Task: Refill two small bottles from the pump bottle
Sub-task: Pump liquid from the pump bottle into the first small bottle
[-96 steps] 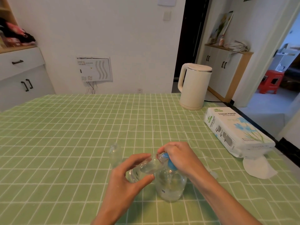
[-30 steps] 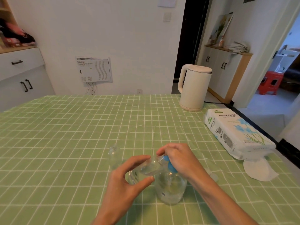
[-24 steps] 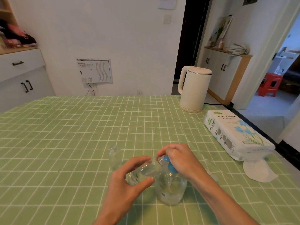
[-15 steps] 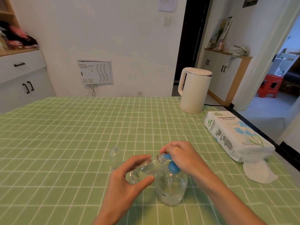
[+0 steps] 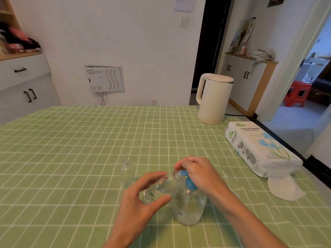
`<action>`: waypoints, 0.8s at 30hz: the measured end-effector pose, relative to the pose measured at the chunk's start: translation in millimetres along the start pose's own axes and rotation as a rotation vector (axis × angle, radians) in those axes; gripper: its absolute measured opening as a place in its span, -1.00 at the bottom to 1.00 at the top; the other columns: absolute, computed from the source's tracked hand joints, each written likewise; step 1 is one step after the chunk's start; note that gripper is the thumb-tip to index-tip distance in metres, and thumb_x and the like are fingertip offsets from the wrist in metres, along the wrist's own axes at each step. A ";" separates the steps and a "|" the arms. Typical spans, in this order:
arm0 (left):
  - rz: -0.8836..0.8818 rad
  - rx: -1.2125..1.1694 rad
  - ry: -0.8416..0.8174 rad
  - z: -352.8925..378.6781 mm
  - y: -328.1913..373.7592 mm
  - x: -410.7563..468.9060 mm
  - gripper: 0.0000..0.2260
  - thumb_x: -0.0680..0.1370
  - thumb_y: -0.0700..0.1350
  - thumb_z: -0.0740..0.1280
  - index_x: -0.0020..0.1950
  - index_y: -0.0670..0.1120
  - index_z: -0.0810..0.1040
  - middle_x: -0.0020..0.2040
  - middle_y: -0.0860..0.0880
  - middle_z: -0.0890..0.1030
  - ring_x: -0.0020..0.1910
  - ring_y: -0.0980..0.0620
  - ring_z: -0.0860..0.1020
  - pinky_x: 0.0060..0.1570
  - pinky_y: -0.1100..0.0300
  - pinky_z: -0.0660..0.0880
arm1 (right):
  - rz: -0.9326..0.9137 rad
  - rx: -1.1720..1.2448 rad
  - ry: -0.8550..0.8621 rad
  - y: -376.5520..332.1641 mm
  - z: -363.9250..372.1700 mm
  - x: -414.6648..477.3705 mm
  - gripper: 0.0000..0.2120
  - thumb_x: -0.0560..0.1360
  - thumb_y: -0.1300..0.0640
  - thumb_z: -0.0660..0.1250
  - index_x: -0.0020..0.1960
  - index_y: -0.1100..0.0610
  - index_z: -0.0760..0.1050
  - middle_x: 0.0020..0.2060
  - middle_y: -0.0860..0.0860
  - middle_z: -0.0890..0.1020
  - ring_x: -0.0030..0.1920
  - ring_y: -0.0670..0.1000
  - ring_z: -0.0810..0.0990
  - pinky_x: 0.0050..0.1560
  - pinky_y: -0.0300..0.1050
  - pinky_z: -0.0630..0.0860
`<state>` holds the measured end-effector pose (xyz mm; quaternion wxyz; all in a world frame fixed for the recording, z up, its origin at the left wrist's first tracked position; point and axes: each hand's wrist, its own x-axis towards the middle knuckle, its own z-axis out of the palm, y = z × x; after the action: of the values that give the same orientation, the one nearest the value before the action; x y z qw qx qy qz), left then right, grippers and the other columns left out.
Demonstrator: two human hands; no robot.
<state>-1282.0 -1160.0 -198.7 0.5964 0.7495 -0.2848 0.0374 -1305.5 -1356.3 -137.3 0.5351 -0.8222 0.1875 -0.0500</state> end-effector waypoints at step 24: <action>-0.019 -0.060 0.000 -2.8 3.1 1.2 -0.48 0.39 -0.29 0.65 0.19 0.21 0.69 0.14 0.16 0.75 0.19 0.16 0.69 0.22 0.39 0.51 | 0.035 -0.044 0.017 -2.5 -0.9 -1.3 -0.64 0.60 0.11 0.24 -0.21 -0.06 0.76 -0.18 -0.17 0.75 -0.05 -0.11 0.70 -0.12 -0.17 0.52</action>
<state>-1281.6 -1158.3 -194.7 0.6190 0.7339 -0.2787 0.0230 -1306.3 -1355.7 -134.6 0.5159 -0.8300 0.2074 -0.0436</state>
